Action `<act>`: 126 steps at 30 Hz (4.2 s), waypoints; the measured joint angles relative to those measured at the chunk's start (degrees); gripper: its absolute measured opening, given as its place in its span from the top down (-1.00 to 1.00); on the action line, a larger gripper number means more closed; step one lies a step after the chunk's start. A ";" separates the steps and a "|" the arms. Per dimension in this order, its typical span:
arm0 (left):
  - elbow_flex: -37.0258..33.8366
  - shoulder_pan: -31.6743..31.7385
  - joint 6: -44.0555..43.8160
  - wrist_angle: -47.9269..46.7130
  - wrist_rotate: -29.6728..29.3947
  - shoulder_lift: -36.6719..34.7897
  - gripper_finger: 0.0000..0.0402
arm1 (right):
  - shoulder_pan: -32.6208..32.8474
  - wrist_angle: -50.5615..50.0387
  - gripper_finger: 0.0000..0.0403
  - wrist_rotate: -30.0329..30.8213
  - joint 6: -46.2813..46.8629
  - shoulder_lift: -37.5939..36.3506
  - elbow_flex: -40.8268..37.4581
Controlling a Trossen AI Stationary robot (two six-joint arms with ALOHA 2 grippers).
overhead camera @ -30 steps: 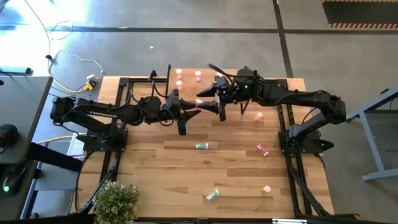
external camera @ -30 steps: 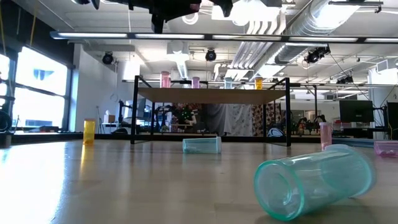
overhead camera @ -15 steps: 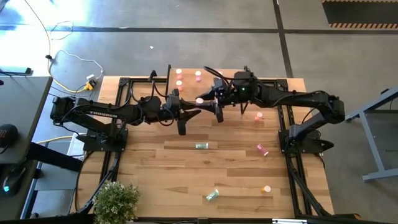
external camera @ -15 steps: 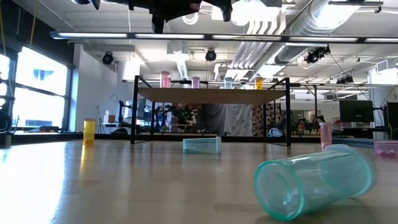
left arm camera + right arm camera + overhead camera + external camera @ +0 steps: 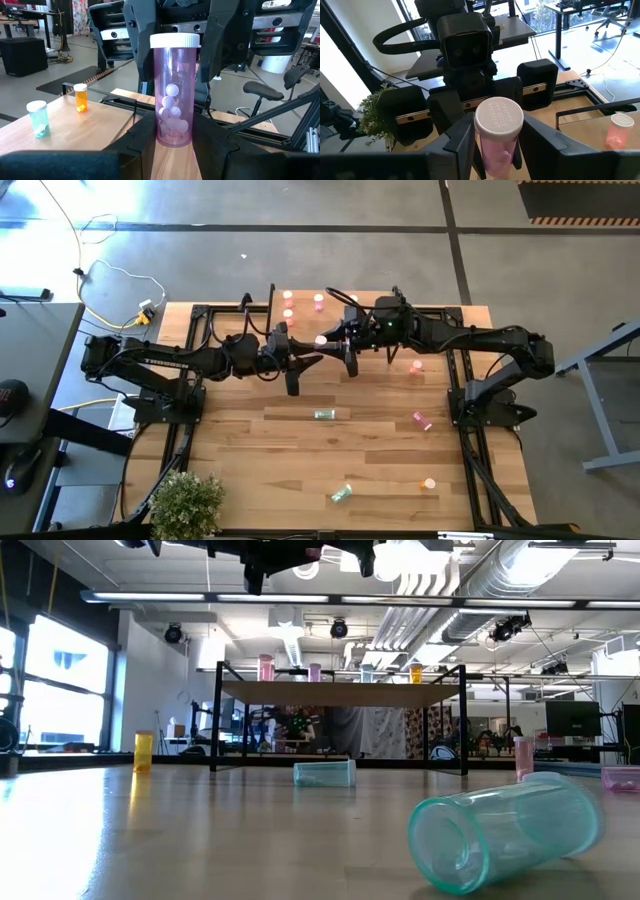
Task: Pick and place medicine bottles onto shelf by color
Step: Put the left violet pill bottle on the shelf aligned with the other violet pill bottle
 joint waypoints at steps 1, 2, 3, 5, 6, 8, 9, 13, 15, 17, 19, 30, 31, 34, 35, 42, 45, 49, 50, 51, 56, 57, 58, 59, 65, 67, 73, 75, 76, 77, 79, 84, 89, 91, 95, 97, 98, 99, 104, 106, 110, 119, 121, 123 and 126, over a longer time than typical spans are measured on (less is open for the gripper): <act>0.00 0.00 0.00 0.00 0.00 0.00 0.48 | 0.01 0.00 0.34 0.02 0.01 0.00 0.00; 0.00 0.00 0.00 -0.02 0.02 0.00 0.48 | -0.01 0.00 0.34 0.03 0.01 0.00 0.00; 0.00 0.00 0.00 -0.02 0.00 0.00 0.48 | -0.01 0.00 0.34 0.05 0.01 0.00 -0.02; 0.00 0.00 0.00 -0.04 0.00 0.00 0.48 | -0.01 0.00 0.34 0.23 0.01 0.00 -0.02; 0.00 0.00 0.00 -0.09 0.00 0.00 0.47 | 0.01 0.00 0.34 0.50 0.01 0.00 -0.02; 0.01 0.10 0.00 -0.43 0.03 0.00 0.43 | 0.01 -0.02 0.34 1.50 0.01 0.00 -0.02; 0.02 0.21 0.01 -0.70 0.24 0.00 0.40 | -0.01 -0.02 0.34 1.88 0.01 0.00 -0.04; 0.02 0.61 0.03 -2.38 1.61 0.00 0.23 | -0.03 -0.02 0.34 2.68 0.03 0.00 -0.04; 0.02 0.74 0.04 -3.05 1.70 0.00 0.13 | -0.03 -0.02 0.34 3.21 0.57 0.00 -0.04; 0.02 1.25 0.04 -3.08 1.41 0.00 0.05 | -0.03 -0.04 0.34 3.30 0.90 0.00 -0.04; 0.02 1.76 0.02 -3.13 0.86 0.00 -0.01 | -0.03 -0.45 0.34 3.82 0.93 0.00 -0.04; 0.04 4.72 0.01 -16.01 0.15 -4.61 -0.05 | -0.05 -1.46 0.34 11.19 -0.23 0.00 -0.04; 0.04 4.95 0.00 -16.03 0.14 -5.24 -0.05 | -0.05 -1.48 0.34 12.13 -0.69 0.00 -0.04; 0.04 6.14 0.01 -18.02 0.09 -7.25 -0.05 | -0.05 -1.29 0.34 15.85 -2.63 0.00 -0.04; 0.04 6.36 0.01 -18.46 0.09 -7.88 -0.05 | -0.05 -1.27 0.34 17.52 -3.62 0.00 -0.04; 0.04 7.10 0.00 -19.80 0.01 -12.49 -0.05 | -0.08 -0.05 0.34 29.03 -11.69 0.40 -0.04; 0.04 7.10 -0.01 -19.89 -1.16 -14.12 -0.05 | -0.53 -0.18 0.34 30.04 -12.52 2.10 -0.05; 0.04 7.10 0.00 -20.20 -1.77 -16.71 -0.05 | -1.92 1.37 0.34 30.03 -11.97 5.84 -0.89; 0.04 7.10 0.00 -20.26 -2.24 -17.24 -0.05 | -2.22 2.04 0.34 30.02 -11.57 6.79 -0.94; 0.04 7.10 0.01 -20.24 -2.77 -17.71 -0.05 | -2.53 2.40 0.34 30.03 -11.27 7.61 -0.96; 0.04 7.10 0.00 -21.15 -4.88 -19.75 -0.05 | -3.77 5.26 0.34 30.05 -8.27 11.17 -0.96; 0.04 7.10 0.02 -21.72 -4.92 -19.97 -0.05 | -3.94 6.23 0.34 30.18 -7.87 11.83 -0.96; 0.04 7.10 0.01 -21.98 -4.93 -20.09 -0.05 | -4.15 6.78 0.34 30.35 -6.97 12.28 -0.96; 0.04 7.10 0.00 -22.46 -4.92 -20.29 -0.05 | -4.26 6.83 0.34 30.83 -6.12 12.81 -0.96; 0.04 7.10 0.01 -24.36 -4.68 -20.48 -0.05 | -3.84 6.89 0.34 38.14 -1.17 15.88 -0.96; 0.04 7.10 0.01 -24.93 -4.68 -20.48 -0.05 | -3.45 6.80 0.34 40.76 -0.61 16.71 -0.96; 0.04 7.10 0.00 -25.86 -4.68 -20.48 -0.05 | -3.40 8.10 0.34 40.89 0.16 18.97 -0.96; 0.04 7.10 0.00 -25.86 -4.68 -20.48 -0.05 | -3.40 8.00 0.34 41.03 0.41 19.04 -0.96; 0.04 7.10 0.01 -25.85 -4.68 -20.48 -0.05 | -3.40 8.40 0.34 41.60 -0.26 19.04 -0.96; 0.04 7.10 0.02 -25.86 -4.68 -20.48 -0.05 | -3.40 8.43 0.34 42.39 -0.68 19.04 -0.94; 0.04 7.10 0.39 -25.83 -4.68 -20.48 -0.05 | -3.72 8.06 0.34 42.36 -0.86 19.12 -0.96; 0.04 7.10 0.44 -25.83 -4.68 -20.48 -0.05 | -4.58 7.30 0.34 38.77 -2.36 19.12 -0.96; 0.02 7.10 0.44 -25.81 -4.68 -20.48 -0.05 | -5.28 6.78 0.34 36.49 -3.12 19.12 -0.95; 0.02 7.10 0.44 -25.81 -4.68 -20.48 -0.05 | -5.38 6.65 0.34 35.94 -3.34 19.12 -0.96; 0.02 7.10 0.44 -25.80 -4.68 -20.46 -0.05 | -6.03 6.62 0.34 33.60 -4.05 19.12 -0.96; 0.02 7.10 0.44 -25.79 -4.68 -20.46 -0.05 | -6.49 6.64 0.34 32.07 -4.08 19.12 -0.95; 0.02 7.10 0.44 -25.79 -4.68 -20.46 -0.05 | -6.77 6.63 0.34 31.70 -4.09 19.12 -0.95; 0.02 7.10 0.44 -25.79 -4.68 -20.46 -0.05 | -6.98 6.58 0.34 31.55 -4.25 19.12 -0.95; 0.02 7.10 0.44 -25.79 -4.68 -20.46 -0.05 | -8.21 6.51 0.34 28.43 -4.57 19.12 -0.94; 0.01 7.10 0.44 -25.77 -4.68 -20.46 -0.05 | -8.66 6.49 0.34 26.90 -4.54 19.12 -0.94; 0.02 7.10 0.44 -25.77 -4.68 -20.46 -0.05 | -9.01 6.49 0.34 25.57 -4.52 19.12 -0.94; 0.00 7.10 0.44 -25.77 -4.68 -20.44 -0.05 | -9.06 6.49 0.34 25.70 -4.17 19.12 -0.94; 0.00 7.10 0.44 -25.77 -4.68 -20.44 -0.05 | -9.06 6.49 0.34 25.83 -3.34 19.12 -0.94; 0.00 7.10 0.44 -25.77 -4.68 -20.44 -0.05 | -9.06 6.49 0.34 25.86 -3.12 19.12 -0.94; 0.00 7.10 0.44 -25.77 -4.68 -20.44 -0.05 | -9.06 6.49 0.34 25.64 -3.01 19.12 -0.94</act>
